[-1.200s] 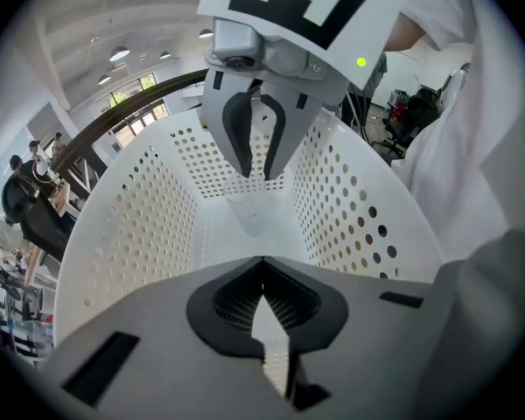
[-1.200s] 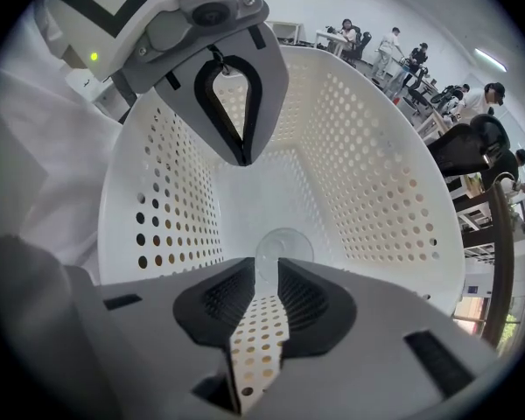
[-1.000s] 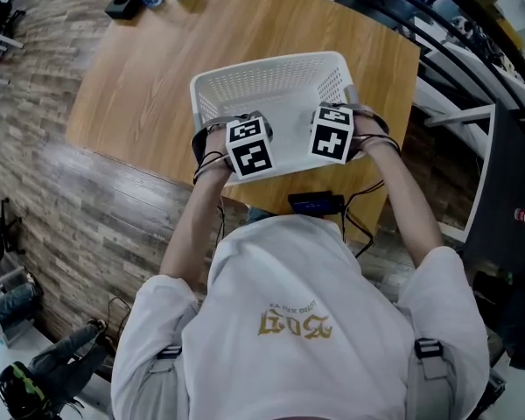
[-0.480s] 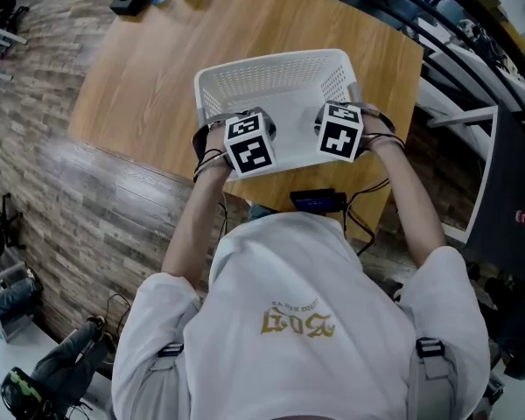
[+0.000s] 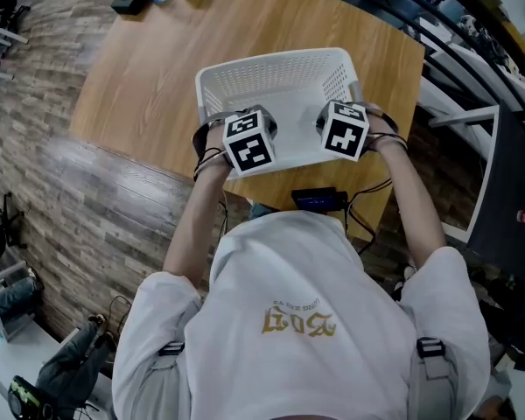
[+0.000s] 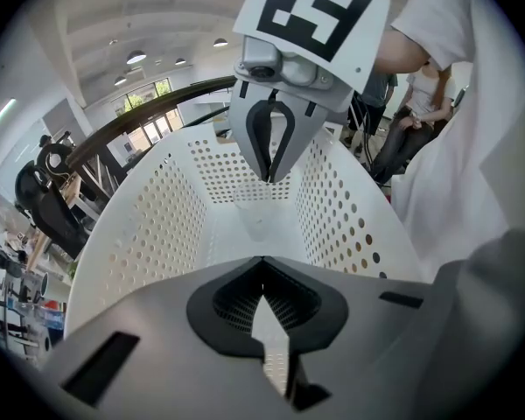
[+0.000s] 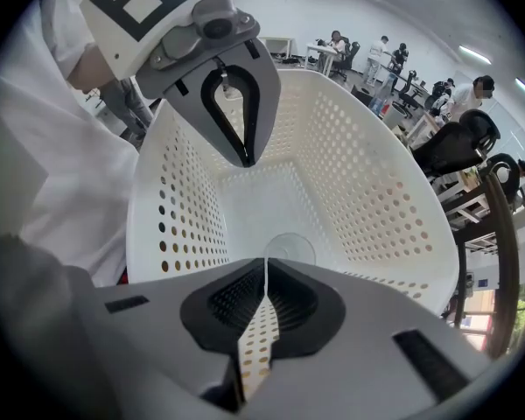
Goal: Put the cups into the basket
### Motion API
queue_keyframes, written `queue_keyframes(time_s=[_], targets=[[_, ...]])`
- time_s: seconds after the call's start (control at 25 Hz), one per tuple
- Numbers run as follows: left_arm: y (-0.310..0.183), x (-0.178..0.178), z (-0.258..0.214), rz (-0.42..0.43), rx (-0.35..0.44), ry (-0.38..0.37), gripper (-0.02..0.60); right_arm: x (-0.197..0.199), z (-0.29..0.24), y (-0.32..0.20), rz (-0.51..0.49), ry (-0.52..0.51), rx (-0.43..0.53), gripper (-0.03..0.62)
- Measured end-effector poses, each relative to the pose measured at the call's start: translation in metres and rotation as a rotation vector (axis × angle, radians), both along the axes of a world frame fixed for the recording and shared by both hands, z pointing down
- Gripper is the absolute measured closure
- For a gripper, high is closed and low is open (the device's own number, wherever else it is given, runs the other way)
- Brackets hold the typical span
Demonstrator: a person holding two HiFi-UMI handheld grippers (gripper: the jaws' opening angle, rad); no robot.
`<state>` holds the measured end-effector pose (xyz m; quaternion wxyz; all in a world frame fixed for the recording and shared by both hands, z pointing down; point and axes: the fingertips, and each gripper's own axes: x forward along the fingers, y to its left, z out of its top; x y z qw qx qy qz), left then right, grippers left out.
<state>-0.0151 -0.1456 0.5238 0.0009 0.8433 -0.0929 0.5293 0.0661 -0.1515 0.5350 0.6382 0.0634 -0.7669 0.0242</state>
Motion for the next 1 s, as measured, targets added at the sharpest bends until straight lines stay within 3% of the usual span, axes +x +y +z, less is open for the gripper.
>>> queue_keyframes(time_s=[0.36,1.0], targets=[[-0.009,0.0,-0.012,-0.035,0.06,0.044,0.575,-0.006,-0.013,-0.01,0.085,-0.114,0.056,0.583],[-0.012,-0.001,-0.022,-0.121,0.05,0.103,0.575,-0.01,-0.033,-0.016,0.169,-0.208,0.105,0.583]])
